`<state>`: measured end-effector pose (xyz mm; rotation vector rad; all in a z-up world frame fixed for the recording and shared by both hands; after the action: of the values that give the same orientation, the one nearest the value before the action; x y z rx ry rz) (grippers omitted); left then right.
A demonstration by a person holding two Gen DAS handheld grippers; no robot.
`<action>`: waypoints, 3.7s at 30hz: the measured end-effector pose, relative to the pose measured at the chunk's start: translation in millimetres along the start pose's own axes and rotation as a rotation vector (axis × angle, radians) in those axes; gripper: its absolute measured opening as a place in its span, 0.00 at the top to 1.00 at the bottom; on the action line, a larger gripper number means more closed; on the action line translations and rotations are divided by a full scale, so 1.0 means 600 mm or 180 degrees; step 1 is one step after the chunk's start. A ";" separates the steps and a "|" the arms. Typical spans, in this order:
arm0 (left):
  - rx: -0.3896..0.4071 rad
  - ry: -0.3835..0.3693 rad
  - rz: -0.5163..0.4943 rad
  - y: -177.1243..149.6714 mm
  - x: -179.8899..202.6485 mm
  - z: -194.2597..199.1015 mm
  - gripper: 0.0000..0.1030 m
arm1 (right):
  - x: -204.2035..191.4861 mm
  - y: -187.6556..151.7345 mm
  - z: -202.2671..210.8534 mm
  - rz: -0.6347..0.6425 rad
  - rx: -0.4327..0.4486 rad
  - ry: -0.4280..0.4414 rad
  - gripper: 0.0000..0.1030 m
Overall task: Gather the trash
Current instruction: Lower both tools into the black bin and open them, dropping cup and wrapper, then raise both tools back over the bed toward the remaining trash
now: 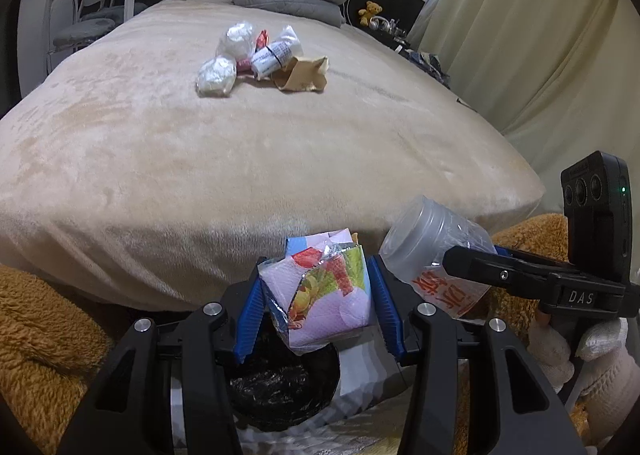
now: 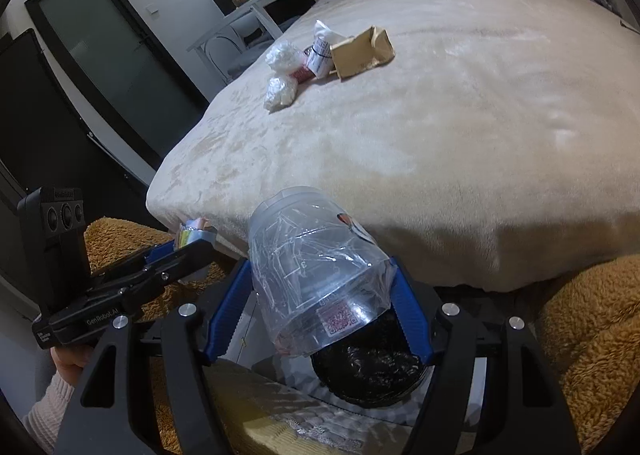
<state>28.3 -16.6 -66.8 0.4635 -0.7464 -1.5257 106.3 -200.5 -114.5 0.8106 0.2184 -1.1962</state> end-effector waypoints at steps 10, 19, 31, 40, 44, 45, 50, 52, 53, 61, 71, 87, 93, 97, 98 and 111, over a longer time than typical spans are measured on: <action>-0.0664 -0.0121 -0.0022 -0.042 0.011 -0.071 0.53 | 0.048 -0.022 -0.073 -0.0416 -0.0564 -0.0268 0.33; -0.1307 -0.0153 0.0143 -0.082 -0.007 -0.134 0.53 | 0.080 -0.033 -0.132 -0.0674 -0.0925 -0.0580 0.33; -0.1734 -0.0326 0.0363 -0.105 -0.022 -0.170 0.53 | 0.099 -0.048 -0.195 -0.0913 -0.1348 -0.0800 0.33; -0.1817 -0.0309 0.0508 -0.105 -0.024 -0.175 0.36 | 0.116 -0.041 -0.202 -0.1013 -0.1389 -0.0831 0.27; -0.1792 -0.0259 0.0533 -0.101 -0.025 -0.177 0.35 | 0.120 -0.036 -0.196 -0.1057 -0.1333 -0.0813 0.21; -0.1781 -0.0240 0.0528 -0.100 -0.025 -0.175 0.35 | 0.120 -0.034 -0.194 -0.1071 -0.1319 -0.0791 0.21; -0.1684 -0.0163 0.0507 -0.092 -0.033 -0.161 0.35 | 0.115 -0.030 -0.186 -0.1035 -0.1236 -0.0755 0.21; -0.1616 -0.0166 0.0498 -0.090 -0.036 -0.159 0.35 | 0.113 -0.027 -0.181 -0.1010 -0.1185 -0.0731 0.21; -0.1574 -0.0162 0.0486 -0.090 -0.037 -0.157 0.35 | 0.110 -0.025 -0.179 -0.1003 -0.1154 -0.0705 0.21; -0.1191 -0.0066 0.0364 -0.066 -0.033 -0.117 0.35 | 0.088 -0.011 -0.141 -0.0813 -0.0838 -0.0450 0.21; -0.0574 0.0088 0.0119 -0.042 -0.023 -0.038 0.35 | 0.049 0.002 -0.050 -0.0380 -0.0234 -0.0151 0.21; -0.0002 0.0276 -0.0003 0.070 -0.097 0.033 0.35 | -0.017 0.139 0.003 0.0424 0.0420 -0.0124 0.18; 0.0032 0.0264 0.0007 0.127 -0.143 0.023 0.35 | -0.028 0.206 -0.029 0.0569 0.0427 -0.0157 0.11; 0.0038 0.0270 -0.0074 0.169 -0.167 0.010 0.35 | -0.023 0.252 -0.058 0.0515 0.0388 -0.0190 0.08; 0.0044 0.0253 -0.0089 0.179 -0.172 0.005 0.35 | -0.023 0.262 -0.066 0.0527 0.0358 -0.0207 0.08; 0.0014 0.0197 -0.0292 0.292 -0.213 -0.075 0.24 | -0.039 0.369 -0.154 0.0819 0.0177 -0.0266 0.08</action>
<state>198.8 105.4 4.7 0.5522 -0.6886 -1.5881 317.5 -93.7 -68.7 0.8091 0.0111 -0.9944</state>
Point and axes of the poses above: each gripper's, at about its wrist camera, not at the fingertips, and z roughly against the way its jaws point, x to its right, y to its top, the point moved 1 cm from there along -z, roughly the way its jaws point, and after that the axes turned 15 degrees about -z, right-handed, at the moved point
